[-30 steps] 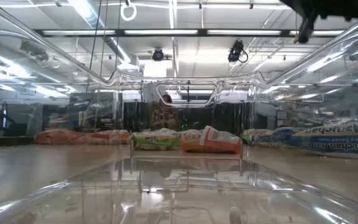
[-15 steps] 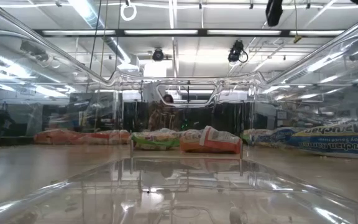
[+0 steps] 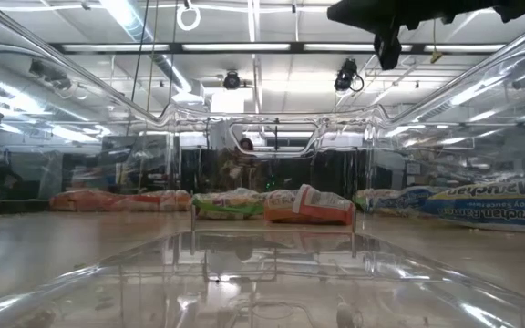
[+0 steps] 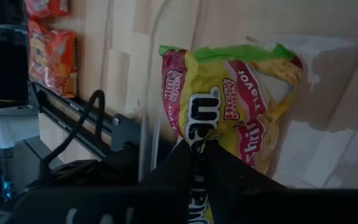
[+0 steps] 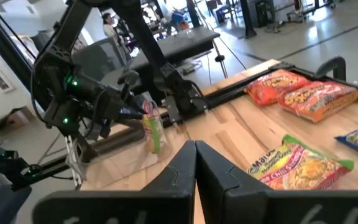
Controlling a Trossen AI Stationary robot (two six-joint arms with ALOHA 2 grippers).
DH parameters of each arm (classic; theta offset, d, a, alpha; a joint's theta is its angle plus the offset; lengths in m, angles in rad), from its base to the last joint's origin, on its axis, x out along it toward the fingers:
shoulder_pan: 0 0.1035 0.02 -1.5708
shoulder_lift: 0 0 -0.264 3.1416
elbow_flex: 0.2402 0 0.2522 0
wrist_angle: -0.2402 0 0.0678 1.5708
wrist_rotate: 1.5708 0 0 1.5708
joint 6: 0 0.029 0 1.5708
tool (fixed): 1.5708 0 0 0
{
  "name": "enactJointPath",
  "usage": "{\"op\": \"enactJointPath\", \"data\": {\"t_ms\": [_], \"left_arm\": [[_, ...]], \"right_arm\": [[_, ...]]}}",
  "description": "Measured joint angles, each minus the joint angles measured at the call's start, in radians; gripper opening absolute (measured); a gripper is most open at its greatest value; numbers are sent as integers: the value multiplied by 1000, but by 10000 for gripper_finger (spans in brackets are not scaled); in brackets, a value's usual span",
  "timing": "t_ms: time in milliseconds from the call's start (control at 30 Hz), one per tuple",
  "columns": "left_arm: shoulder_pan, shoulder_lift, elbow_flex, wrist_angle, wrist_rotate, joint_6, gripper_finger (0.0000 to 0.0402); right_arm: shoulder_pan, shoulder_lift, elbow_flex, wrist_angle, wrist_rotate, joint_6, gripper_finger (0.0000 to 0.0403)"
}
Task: Sort Maruchan noodles
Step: Put the green noodle pack into the left transparent bin
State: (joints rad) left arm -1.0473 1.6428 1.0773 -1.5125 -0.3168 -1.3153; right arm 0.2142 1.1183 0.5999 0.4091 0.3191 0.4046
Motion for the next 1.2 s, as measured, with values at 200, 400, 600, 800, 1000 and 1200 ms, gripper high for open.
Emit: {"op": "enactJointPath", "data": {"t_ms": [200,400,600,800,1000,1200], "left_arm": [[0,0,-12,28,5,1,53],[2,0,-11,21,55,22,71],[7,-12,-11,15,85,12,121],[25,-56,-10,-1,161,-9,178],[26,-139,81,-15,190,10,202],[88,-241,216,-57,84,-26,203]], "right_arm": [[0,7,0,2,1,13,14],[0,3,0,1,5,12,34],[0,3,0,1,41,5,77],[-2,3,0,3,54,-15,103],[-1,3,0,53,54,-14,104],[-2,3,0,101,68,11,104]]}}
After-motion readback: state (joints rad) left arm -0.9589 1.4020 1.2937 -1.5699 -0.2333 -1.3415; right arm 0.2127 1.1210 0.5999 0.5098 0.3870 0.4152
